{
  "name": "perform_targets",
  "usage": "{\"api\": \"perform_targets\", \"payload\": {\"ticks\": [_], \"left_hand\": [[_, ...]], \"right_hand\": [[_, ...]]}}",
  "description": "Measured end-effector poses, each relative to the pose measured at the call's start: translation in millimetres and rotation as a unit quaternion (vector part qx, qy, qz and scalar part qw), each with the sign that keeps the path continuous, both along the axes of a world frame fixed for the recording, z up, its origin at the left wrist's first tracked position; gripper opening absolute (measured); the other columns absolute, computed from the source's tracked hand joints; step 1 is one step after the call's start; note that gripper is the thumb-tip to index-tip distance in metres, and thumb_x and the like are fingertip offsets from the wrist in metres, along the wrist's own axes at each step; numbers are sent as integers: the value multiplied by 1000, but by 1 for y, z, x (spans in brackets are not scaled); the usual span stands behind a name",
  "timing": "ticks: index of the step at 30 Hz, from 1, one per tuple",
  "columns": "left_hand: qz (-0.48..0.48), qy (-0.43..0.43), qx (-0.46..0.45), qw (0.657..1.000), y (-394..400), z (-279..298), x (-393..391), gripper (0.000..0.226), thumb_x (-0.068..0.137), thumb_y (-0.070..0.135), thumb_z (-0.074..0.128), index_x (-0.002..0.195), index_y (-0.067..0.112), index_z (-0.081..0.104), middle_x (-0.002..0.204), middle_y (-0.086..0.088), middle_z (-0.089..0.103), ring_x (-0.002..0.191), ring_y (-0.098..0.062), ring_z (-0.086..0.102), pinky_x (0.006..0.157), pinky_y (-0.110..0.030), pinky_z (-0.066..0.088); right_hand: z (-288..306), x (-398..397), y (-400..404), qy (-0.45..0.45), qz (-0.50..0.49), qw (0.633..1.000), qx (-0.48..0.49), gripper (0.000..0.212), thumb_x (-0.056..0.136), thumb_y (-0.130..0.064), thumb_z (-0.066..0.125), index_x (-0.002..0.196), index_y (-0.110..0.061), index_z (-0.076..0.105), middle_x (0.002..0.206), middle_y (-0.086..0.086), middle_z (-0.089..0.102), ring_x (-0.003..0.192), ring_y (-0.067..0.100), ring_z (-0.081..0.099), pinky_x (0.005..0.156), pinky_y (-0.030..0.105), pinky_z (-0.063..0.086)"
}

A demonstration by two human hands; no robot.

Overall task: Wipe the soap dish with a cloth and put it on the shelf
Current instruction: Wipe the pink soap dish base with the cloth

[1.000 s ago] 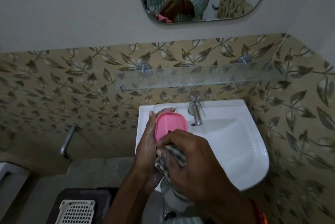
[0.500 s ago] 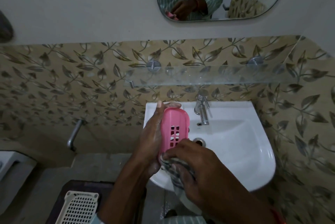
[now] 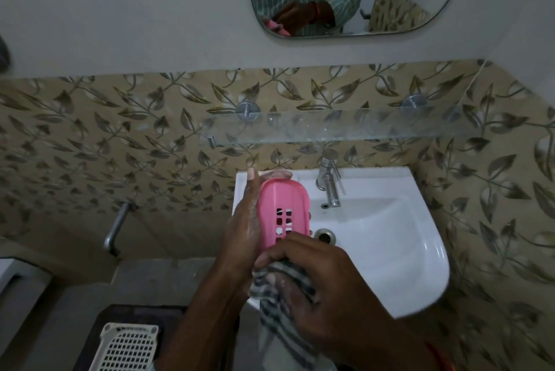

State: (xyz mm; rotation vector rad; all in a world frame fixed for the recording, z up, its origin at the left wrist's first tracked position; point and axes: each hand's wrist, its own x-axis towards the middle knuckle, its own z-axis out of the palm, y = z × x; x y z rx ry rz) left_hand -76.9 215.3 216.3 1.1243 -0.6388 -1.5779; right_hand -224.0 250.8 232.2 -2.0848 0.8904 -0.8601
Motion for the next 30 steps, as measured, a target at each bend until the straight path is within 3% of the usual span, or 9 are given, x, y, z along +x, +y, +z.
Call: {"api": "perform_targets", "payload": {"ticks": [3, 7, 9, 15, 18, 20, 22, 27, 30], "left_hand": [[1, 16, 20, 1000, 3, -1, 1, 74, 83, 76, 46, 127, 19, 65, 120, -34, 65, 94, -39, 66, 82, -45, 57], [9, 24, 30, 999, 8, 1, 10, 72, 81, 74, 42, 116, 19, 73, 109, -29, 73, 88, -35, 72, 75, -46, 61], [1, 13, 31, 999, 8, 2, 10, 71, 83, 75, 39, 114, 22, 74, 104, -23, 76, 85, -32, 73, 78, -48, 60], [-15, -21, 53, 998, 19, 2, -12, 66, 91, 70, 36, 114, 20, 73, 94, -16, 79, 77, -27, 77, 65, -46, 64], [20, -23, 33, 999, 15, 4, -9, 68, 84, 74, 37, 111, 24, 75, 101, -19, 78, 84, -32, 76, 76, -55, 62], [44, -5, 26, 999, 13, 5, -2, 69, 84, 75, 36, 103, 24, 78, 97, -22, 78, 81, -32, 76, 74, -53, 63], [65, 29, 21, 997, 9, 4, 7, 65, 95, 66, 35, 103, 19, 78, 93, -21, 78, 75, -29, 76, 63, -44, 63], [-5, 127, 34, 991, 3, 0, 3, 88, 86, 77, 34, 122, 5, 69, 102, -19, 74, 81, -30, 73, 70, -44, 62], [2, 27, 15, 1000, -5, -11, -12, 75, 89, 78, 36, 129, 22, 65, 118, -23, 70, 103, -41, 70, 85, -55, 58]], "right_hand": [[2, 6, 8, 12, -9, 1000, -10, 26, 87, -5, 61, 106, -22, 66, 105, -10, 62, 99, 4, 60, 81, 23, 53], [-8, -7, 11, 147, -43, 984, -88, 21, 87, -20, 52, 104, -28, 62, 105, -12, 53, 89, 1, 58, 69, 18, 58], [-10, -15, 3, 186, -59, 977, -89, 19, 88, -21, 57, 106, -28, 61, 104, -12, 52, 83, 2, 58, 67, 24, 60], [13, -20, -41, 177, -150, 962, -144, 17, 93, -20, 62, 109, -15, 64, 101, 1, 61, 80, 10, 61, 72, 16, 53], [12, -13, -32, 195, -143, 964, -112, 15, 96, -23, 55, 108, -17, 62, 99, -1, 60, 79, 9, 60, 72, 20, 55], [10, -16, -15, 153, -98, 982, -44, 5, 94, -21, 62, 98, -21, 64, 92, -6, 63, 80, 8, 62, 72, 22, 55], [7, -27, -10, 29, -97, 989, 109, 8, 87, -15, 71, 88, -23, 70, 83, -8, 72, 78, 6, 69, 72, 21, 56], [-9, -41, -16, -246, -180, 881, 362, 14, 76, -6, 81, 87, -12, 75, 88, 16, 77, 91, 41, 72, 89, 52, 56], [-10, -30, -11, -281, -138, 867, 389, 13, 80, -5, 73, 93, -7, 75, 93, 18, 76, 93, 42, 71, 87, 54, 58]]}}
